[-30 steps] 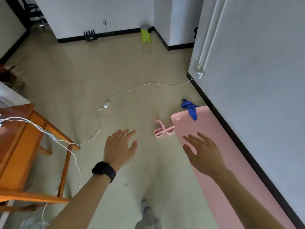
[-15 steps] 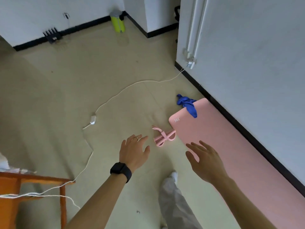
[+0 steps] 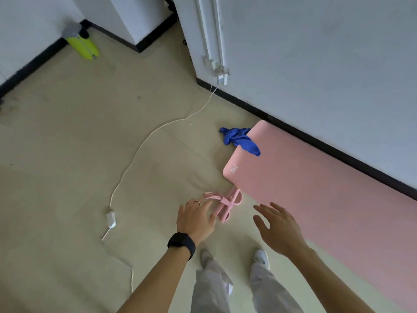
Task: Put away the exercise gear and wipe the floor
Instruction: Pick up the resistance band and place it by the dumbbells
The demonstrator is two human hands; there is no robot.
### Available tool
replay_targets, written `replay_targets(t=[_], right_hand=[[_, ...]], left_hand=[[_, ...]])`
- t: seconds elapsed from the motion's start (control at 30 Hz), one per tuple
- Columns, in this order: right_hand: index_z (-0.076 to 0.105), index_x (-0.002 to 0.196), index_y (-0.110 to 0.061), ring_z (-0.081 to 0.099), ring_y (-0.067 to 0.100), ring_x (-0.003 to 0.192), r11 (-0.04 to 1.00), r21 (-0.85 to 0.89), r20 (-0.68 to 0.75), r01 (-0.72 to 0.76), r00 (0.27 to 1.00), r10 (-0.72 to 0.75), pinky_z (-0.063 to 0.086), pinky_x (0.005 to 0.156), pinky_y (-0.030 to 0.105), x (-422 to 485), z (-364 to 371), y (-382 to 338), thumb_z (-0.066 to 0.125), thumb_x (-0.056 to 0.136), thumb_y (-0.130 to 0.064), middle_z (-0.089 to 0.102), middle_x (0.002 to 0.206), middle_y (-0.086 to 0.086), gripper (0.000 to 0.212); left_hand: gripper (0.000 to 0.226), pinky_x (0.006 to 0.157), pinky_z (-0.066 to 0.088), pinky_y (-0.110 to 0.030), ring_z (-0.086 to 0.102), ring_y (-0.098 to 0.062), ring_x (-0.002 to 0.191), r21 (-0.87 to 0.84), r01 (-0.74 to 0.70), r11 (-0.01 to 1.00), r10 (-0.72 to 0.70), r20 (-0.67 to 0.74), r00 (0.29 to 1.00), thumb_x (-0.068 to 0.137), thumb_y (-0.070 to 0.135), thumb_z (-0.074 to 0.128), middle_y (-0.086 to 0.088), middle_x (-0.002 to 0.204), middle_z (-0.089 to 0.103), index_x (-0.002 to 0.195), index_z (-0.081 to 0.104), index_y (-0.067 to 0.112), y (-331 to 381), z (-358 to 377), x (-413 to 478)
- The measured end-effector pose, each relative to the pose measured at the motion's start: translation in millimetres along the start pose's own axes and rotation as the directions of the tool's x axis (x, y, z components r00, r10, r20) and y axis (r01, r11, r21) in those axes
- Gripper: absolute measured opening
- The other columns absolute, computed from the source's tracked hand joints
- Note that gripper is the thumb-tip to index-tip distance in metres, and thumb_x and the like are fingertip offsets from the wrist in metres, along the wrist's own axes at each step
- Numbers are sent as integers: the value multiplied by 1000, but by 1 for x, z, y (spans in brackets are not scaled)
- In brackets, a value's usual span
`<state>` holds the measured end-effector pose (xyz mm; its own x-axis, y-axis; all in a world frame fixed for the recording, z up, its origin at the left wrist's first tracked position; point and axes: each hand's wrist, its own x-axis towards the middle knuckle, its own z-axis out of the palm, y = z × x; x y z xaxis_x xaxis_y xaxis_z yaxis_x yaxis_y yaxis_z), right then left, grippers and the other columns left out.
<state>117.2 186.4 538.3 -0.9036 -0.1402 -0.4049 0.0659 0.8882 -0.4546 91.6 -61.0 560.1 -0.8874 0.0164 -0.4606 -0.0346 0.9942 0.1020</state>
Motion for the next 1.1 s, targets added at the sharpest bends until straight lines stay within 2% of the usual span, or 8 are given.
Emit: replay_targets(t=[0.1, 0.4, 0.57, 0.67, 0.77, 0.9, 1.0, 1.1], right_hand=[[43, 147, -39, 23, 12, 149, 997, 17, 21, -77, 997, 76, 18, 121, 30, 36, 22, -6, 29, 102, -55, 41, 153, -18, 50], [41, 149, -35, 28, 15, 147, 892, 239, 41, -383, 922, 384, 24, 118, 30, 134, 131, 2, 38, 103, -48, 43, 153, -14, 48], [40, 150, -33, 35, 16, 142, 786, 383, 107, -486, 868, 485, 31, 113, 30, 185, 228, 31, 43, 102, -43, 47, 150, -10, 49], [35, 152, -32, 34, 16, 143, 776, 378, 168, -505, 861, 479, 34, 113, 33, 221, 298, 60, 41, 103, -42, 45, 152, -9, 50], [31, 153, -33, 32, 16, 144, 786, 336, 216, -519, 854, 473, 42, 109, 40, 254, 363, 88, 37, 104, -42, 40, 155, -10, 51], [30, 153, -31, 42, 23, 136, 750, 361, 218, -554, 832, 510, 48, 100, 47, 295, 439, 125, 37, 104, -40, 44, 153, -5, 50], [28, 154, -30, 54, 29, 125, 634, 473, 216, -612, 778, 590, 51, 95, 47, 328, 495, 152, 40, 103, -42, 53, 144, 4, 54], [30, 153, -28, 53, 27, 128, 428, 624, 274, -654, 695, 664, 46, 102, 44, 367, 537, 173, 42, 100, -49, 52, 145, 6, 58]], left_hand=[[47, 108, 33, -38, 41, -18, 134, 41, -89, 995, 87, 51, 995, 95, 46, 46, 8, 141, 53, 141, 45, 36, -13, 7, 52], [48, 108, 32, -37, 34, -13, 138, 115, -375, 920, 345, 215, 914, 91, 46, 46, 18, 142, 49, 139, 44, 43, -50, 88, 216], [46, 111, 27, -37, 34, -14, 139, 131, -445, 886, 403, 261, 877, 92, 45, 49, 14, 143, 50, 138, 47, 38, -65, 177, 285], [46, 112, 25, -39, 36, -16, 138, 149, -478, 866, 424, 289, 858, 94, 44, 48, 12, 141, 51, 138, 46, 35, -72, 246, 321], [48, 110, 29, -42, 41, -18, 134, 186, -498, 847, 430, 312, 847, 92, 45, 47, 7, 139, 53, 139, 44, 33, -80, 320, 353], [62, 111, 30, -46, 39, -25, 138, 232, -476, 849, 389, 335, 858, 91, 49, 51, -2, 148, 45, 147, 36, 28, -85, 414, 387], [61, 114, 25, -48, 38, -26, 138, 245, -520, 819, 468, 241, 850, 88, 47, 55, -4, 147, 46, 143, 41, 24, -85, 471, 408], [78, 118, 18, -52, 33, -24, 143, 294, -522, 800, 483, 201, 852, 82, 54, 60, -4, 150, 44, 149, 35, 21, -87, 517, 429]])
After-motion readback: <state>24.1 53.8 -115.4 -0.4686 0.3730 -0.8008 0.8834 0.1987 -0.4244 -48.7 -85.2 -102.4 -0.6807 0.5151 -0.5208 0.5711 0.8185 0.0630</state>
